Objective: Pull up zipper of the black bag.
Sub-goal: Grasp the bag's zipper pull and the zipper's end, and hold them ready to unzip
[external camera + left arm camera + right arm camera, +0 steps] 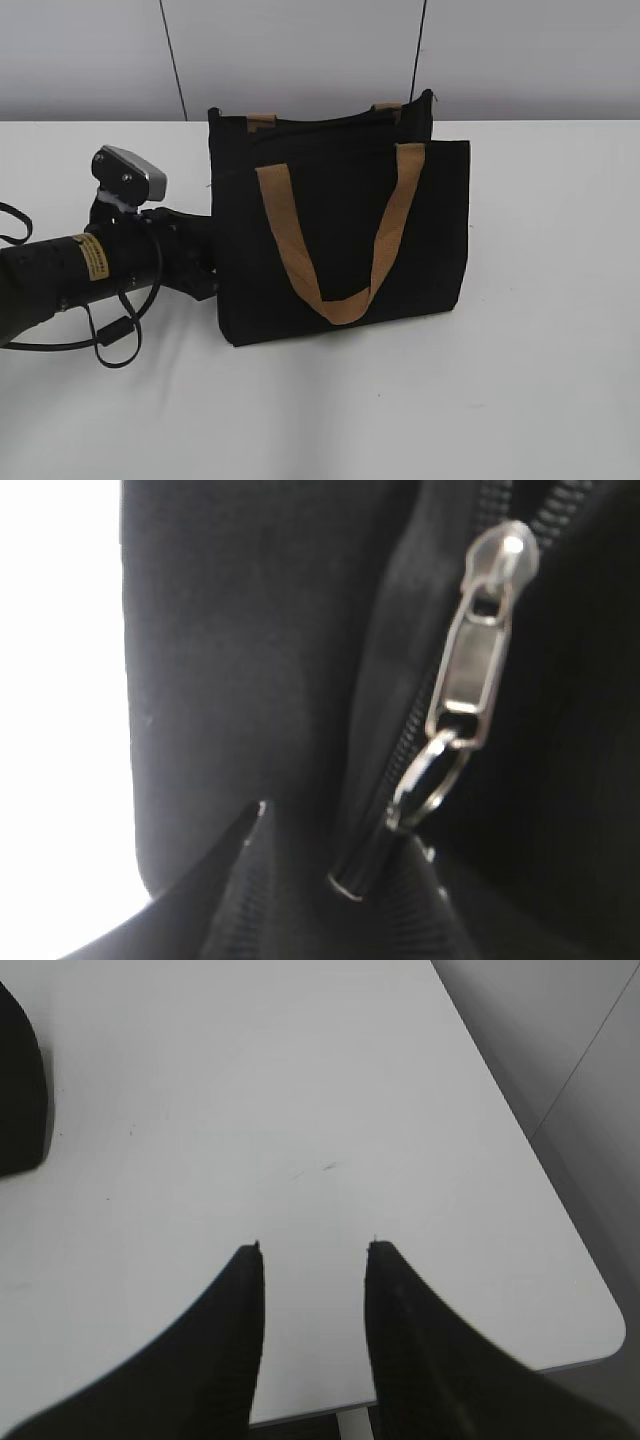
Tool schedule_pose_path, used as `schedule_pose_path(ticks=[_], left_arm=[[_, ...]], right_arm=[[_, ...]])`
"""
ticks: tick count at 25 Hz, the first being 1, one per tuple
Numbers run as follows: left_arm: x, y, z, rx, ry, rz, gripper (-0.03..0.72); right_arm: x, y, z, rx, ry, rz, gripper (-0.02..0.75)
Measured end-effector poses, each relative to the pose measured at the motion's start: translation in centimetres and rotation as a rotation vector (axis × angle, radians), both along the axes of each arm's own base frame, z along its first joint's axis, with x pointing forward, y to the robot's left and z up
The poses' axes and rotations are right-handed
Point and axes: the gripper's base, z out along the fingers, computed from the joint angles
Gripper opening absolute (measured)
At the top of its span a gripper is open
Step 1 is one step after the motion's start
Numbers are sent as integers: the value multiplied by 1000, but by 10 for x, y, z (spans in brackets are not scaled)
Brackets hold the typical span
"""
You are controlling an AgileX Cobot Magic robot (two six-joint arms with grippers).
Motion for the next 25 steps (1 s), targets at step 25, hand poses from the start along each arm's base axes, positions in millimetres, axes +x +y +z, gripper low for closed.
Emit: schedule_pose_path(ticks=[25], left_arm=[[-15, 12, 65, 84, -87, 44, 15]], right_arm=[[0, 0, 0, 0, 0, 0, 274]])
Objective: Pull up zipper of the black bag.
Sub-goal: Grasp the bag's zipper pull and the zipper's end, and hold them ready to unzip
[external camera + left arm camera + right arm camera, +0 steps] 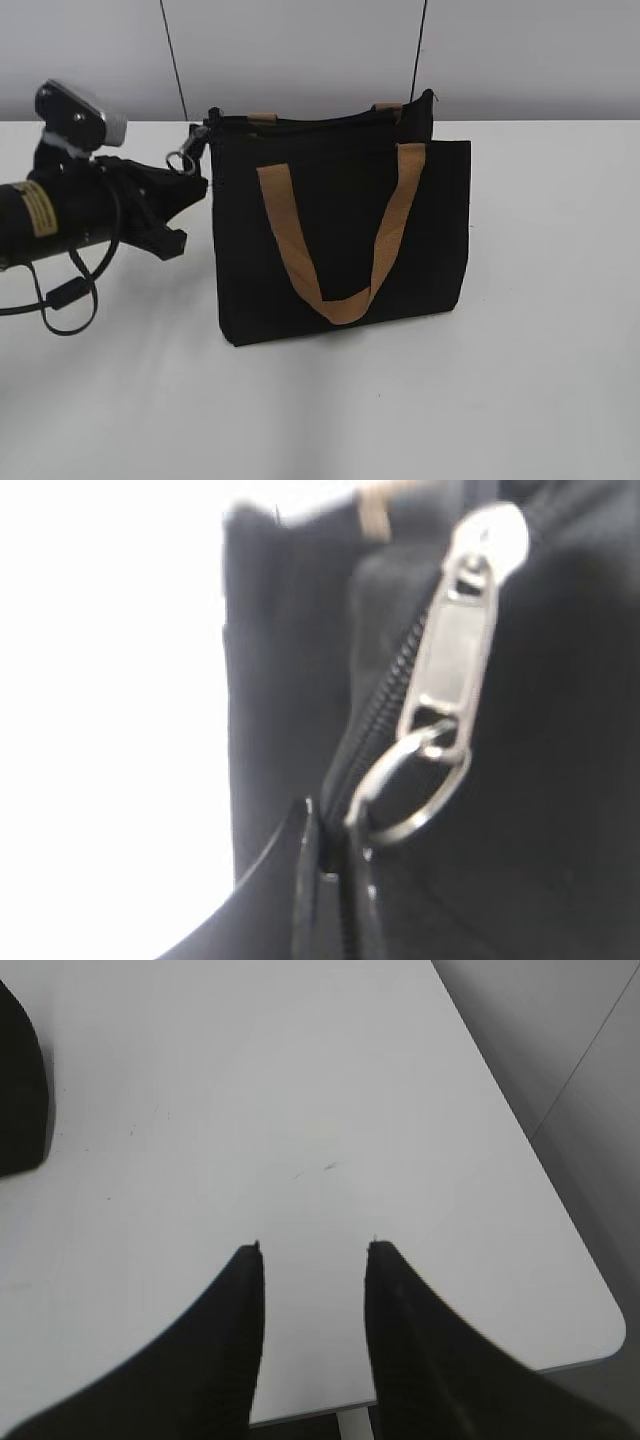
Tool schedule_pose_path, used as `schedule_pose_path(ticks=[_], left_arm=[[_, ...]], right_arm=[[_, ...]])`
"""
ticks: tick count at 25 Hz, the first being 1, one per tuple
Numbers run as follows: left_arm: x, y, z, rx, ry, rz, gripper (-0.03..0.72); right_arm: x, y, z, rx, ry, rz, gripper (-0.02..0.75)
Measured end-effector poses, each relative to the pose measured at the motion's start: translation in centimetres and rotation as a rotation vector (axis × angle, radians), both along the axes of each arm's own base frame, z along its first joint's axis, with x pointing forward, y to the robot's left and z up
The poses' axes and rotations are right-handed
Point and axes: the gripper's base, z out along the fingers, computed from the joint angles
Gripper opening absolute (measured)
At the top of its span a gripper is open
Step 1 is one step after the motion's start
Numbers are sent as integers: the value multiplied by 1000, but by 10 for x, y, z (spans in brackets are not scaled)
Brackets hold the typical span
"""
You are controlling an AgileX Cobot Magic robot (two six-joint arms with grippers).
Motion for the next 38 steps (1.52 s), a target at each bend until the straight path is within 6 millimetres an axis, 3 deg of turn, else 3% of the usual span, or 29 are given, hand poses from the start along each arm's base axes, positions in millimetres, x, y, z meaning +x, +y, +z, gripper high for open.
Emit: schedule_pose_path(ticks=[5, 9, 26, 33, 38], left_arm=[[-9, 5, 41, -30, -110, 15, 15], [-15, 7, 58, -63, -140, 29, 15], [-17, 5, 70, -136, -199, 5, 15], [-18, 4, 72, -158, -220, -6, 15], [-18, 4, 73, -161, -223, -8, 15]], right_arm=[[0, 0, 0, 0, 0, 0, 274], [0, 0, 0, 0, 0, 0, 274], [1, 5, 0, 46, 0, 53, 274], [37, 24, 5, 85, 178, 346, 274], [65, 40, 18, 105, 91, 576, 274]])
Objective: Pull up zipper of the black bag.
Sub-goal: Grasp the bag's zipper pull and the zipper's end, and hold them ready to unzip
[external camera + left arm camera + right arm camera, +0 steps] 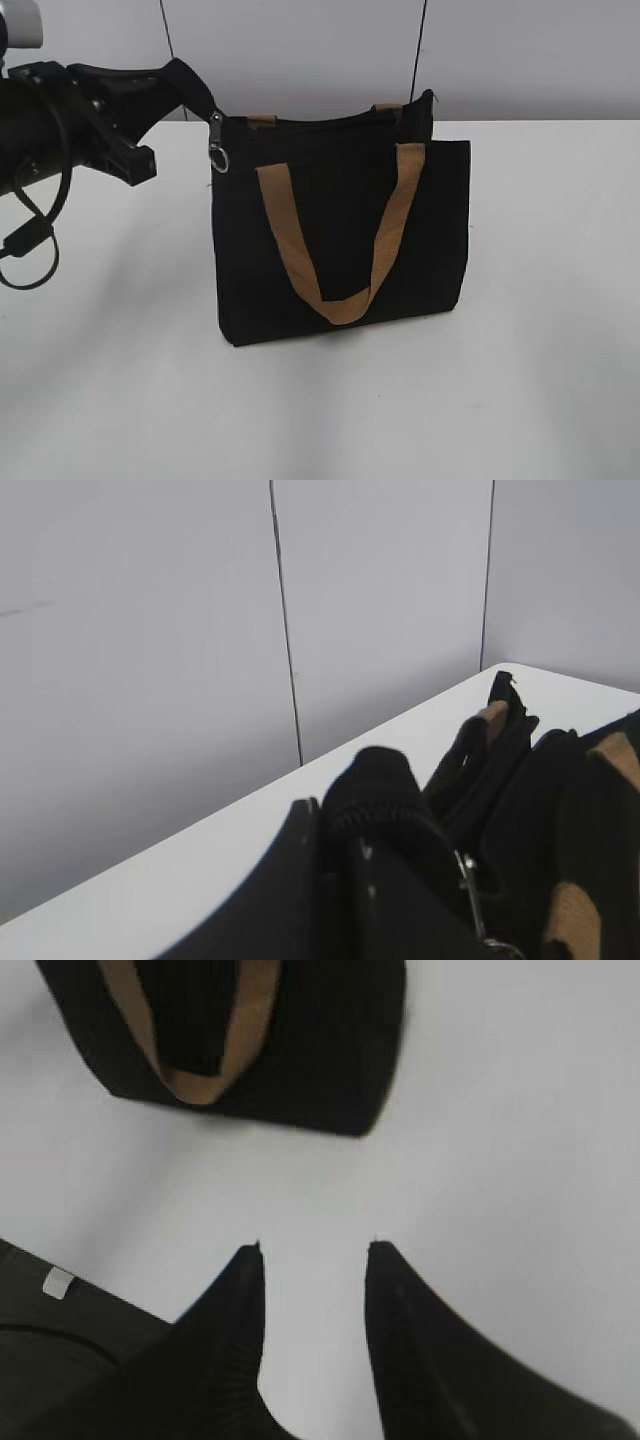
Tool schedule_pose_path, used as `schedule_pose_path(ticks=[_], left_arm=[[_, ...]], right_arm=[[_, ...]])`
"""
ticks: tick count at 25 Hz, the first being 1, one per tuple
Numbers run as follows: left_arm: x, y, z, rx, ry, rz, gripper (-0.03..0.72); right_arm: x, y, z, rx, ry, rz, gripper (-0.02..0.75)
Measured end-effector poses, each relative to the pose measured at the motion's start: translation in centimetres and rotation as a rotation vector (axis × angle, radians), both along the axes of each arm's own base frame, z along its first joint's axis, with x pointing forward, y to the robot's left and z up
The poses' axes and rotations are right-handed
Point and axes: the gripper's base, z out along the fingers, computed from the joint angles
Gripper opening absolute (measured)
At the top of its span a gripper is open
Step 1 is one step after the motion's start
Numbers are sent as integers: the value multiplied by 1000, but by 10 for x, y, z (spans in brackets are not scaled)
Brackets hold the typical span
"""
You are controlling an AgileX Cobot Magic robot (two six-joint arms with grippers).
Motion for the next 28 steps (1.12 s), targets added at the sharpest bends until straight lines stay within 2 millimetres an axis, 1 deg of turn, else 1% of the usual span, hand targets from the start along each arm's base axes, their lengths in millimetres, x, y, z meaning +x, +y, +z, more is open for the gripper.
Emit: schedule_pose_path(ticks=[4, 8, 13, 18, 21, 25, 28], left_arm=[[0, 0, 1, -16, 5, 0, 15], [-1, 0, 4, -27, 4, 0, 15], [-2, 1, 6, -41, 7, 1, 15], [-2, 0, 7, -59, 7, -3, 14], [-3, 0, 8, -71, 2, -9, 14], [-3, 0, 8, -81, 2, -11, 14], [-3, -1, 9, -92, -2, -15, 14]], right_arm=[[29, 7, 0, 7, -13, 83, 274], [58, 21, -8, 30, 46, 180, 274], [102, 53, -17, 40, 151, 341, 274], [144, 91, -10, 2, 116, 514, 274], [170, 114, -11, -37, 98, 598, 274], [199, 139, -12, -50, 90, 647, 274], [218, 157, -18, -57, 93, 674, 274]])
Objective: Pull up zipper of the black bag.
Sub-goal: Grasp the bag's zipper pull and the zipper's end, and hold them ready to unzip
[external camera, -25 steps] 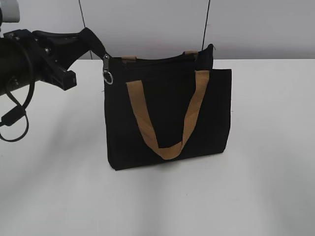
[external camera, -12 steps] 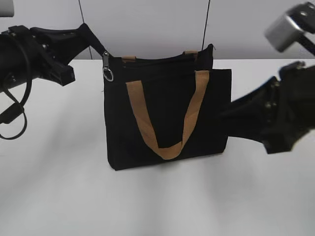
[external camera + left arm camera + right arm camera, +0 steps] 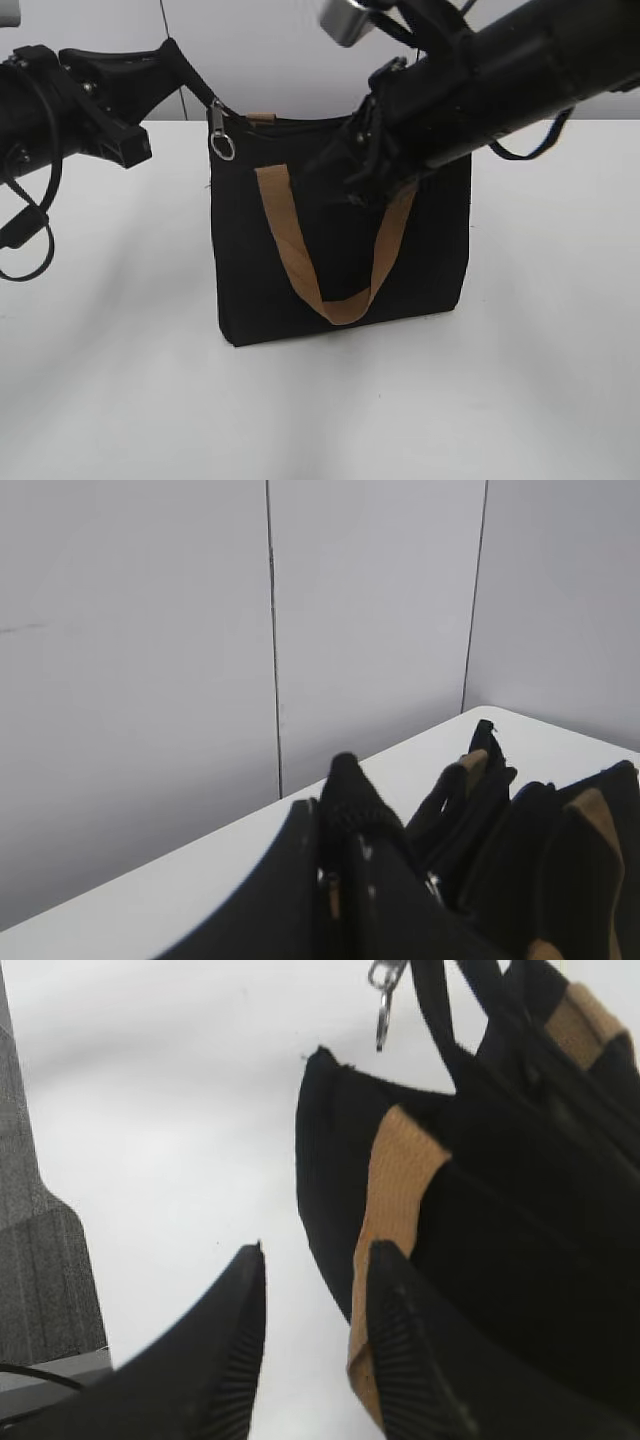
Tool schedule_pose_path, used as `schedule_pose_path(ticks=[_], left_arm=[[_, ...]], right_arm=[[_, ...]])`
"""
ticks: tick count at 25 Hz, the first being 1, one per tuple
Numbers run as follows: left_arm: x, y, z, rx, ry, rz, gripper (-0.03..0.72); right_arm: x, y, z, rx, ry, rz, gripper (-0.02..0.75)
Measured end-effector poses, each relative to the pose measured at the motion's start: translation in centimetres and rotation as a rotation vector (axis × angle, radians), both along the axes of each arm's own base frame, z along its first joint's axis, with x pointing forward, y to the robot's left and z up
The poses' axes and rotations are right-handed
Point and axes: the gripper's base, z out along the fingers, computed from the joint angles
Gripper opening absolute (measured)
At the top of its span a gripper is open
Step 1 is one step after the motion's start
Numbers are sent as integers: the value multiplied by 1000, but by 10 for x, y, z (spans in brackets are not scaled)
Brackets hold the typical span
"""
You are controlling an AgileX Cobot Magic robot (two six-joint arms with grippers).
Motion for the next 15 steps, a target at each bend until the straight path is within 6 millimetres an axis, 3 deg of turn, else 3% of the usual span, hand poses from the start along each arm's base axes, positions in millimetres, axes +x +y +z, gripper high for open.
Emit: schedule_pose_path(ticks=[8, 15], left_arm=[[0, 0, 0, -5, -2, -3, 14], [0, 0, 1, -5, -3, -5, 14]], right_arm=[[36, 28, -15, 2, -42, 58, 274], [46, 36, -24, 39, -54, 77, 274]])
